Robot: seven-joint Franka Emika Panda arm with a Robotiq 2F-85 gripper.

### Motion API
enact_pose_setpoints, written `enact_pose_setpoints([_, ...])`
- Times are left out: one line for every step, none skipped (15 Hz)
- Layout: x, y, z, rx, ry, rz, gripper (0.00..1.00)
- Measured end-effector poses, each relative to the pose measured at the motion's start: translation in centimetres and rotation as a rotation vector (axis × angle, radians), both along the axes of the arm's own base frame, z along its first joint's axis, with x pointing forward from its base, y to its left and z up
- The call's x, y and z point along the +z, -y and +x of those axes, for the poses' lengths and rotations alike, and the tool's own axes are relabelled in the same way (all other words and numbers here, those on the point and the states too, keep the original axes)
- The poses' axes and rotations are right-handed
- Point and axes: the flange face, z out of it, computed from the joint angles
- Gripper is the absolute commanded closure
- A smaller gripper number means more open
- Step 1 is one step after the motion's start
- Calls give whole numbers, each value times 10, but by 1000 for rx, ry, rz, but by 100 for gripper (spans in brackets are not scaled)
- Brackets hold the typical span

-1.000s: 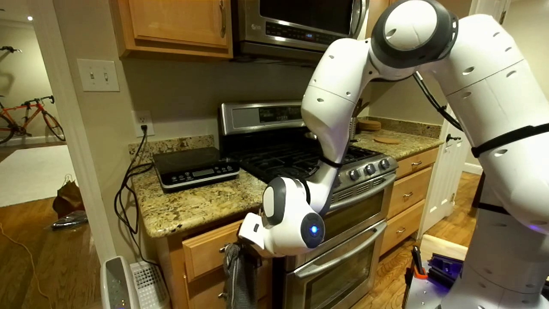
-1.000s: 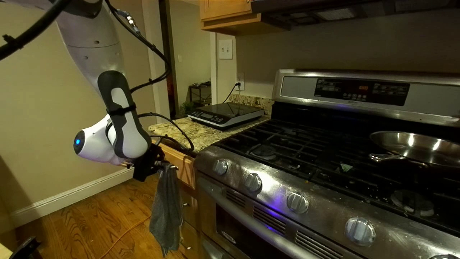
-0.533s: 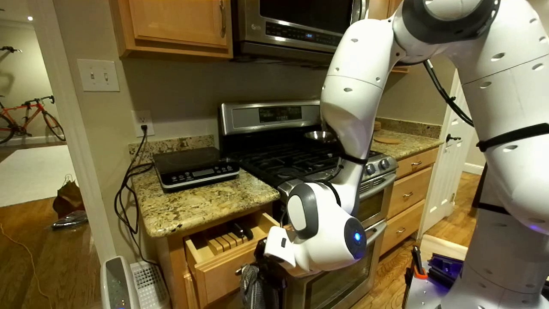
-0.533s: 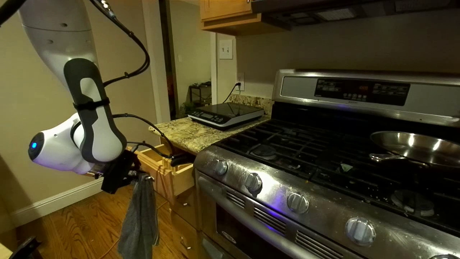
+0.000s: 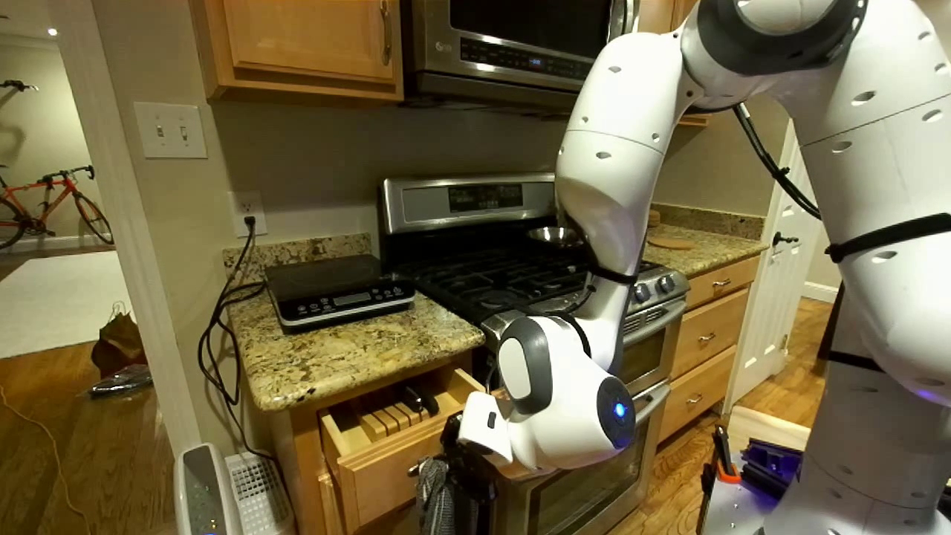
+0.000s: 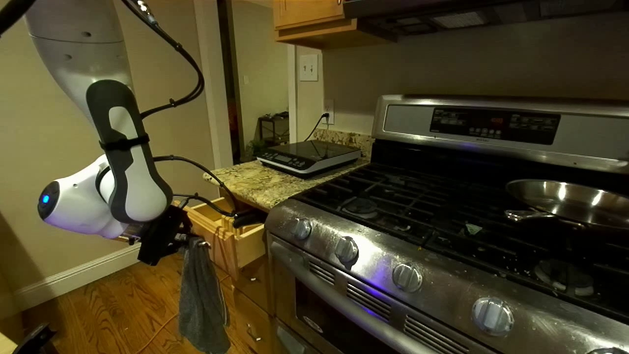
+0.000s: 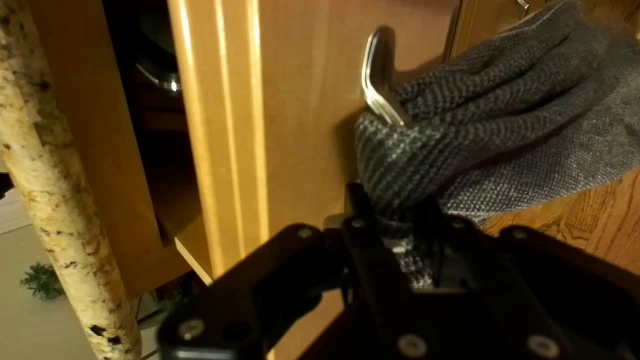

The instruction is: Open the left first top drawer

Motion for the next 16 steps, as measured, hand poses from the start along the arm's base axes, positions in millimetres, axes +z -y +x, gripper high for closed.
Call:
enact_pose_setpoints([0,0,0,0,0,0,89])
enact_pose_setpoints([0,0,0,0,0,0,89])
enact_pose_setpoints([0,1,1,-6,1,0,89])
enact_pose_setpoints([0,1,1,-9,1,1,89])
enact_pose_setpoints([0,1,1,-10,2,2,89])
enact_pose_setpoints([0,0,0,-10,1,4,89])
enact_pose_setpoints([0,0,-2,-9,1,5,89])
enact_pose_setpoints([0,-1,-6,-7,0,8,89])
enact_pose_setpoints([1,-2,-11,-4,-3,11,89])
enact_pose_setpoints([0,-4,-19,0,-6,15,89])
enact_pose_setpoints([1,-6,-28,7,-10,19,89])
enact_pose_setpoints([1,-7,-37,16,-16,21,89])
enact_pose_setpoints([2,-10,-48,24,-22,24,58])
enact_pose_setpoints([3,-11,-57,33,-28,27,50])
enact_pose_setpoints([3,-13,-67,44,-36,29,45])
enact_pose_setpoints([3,-15,-77,56,-46,30,39])
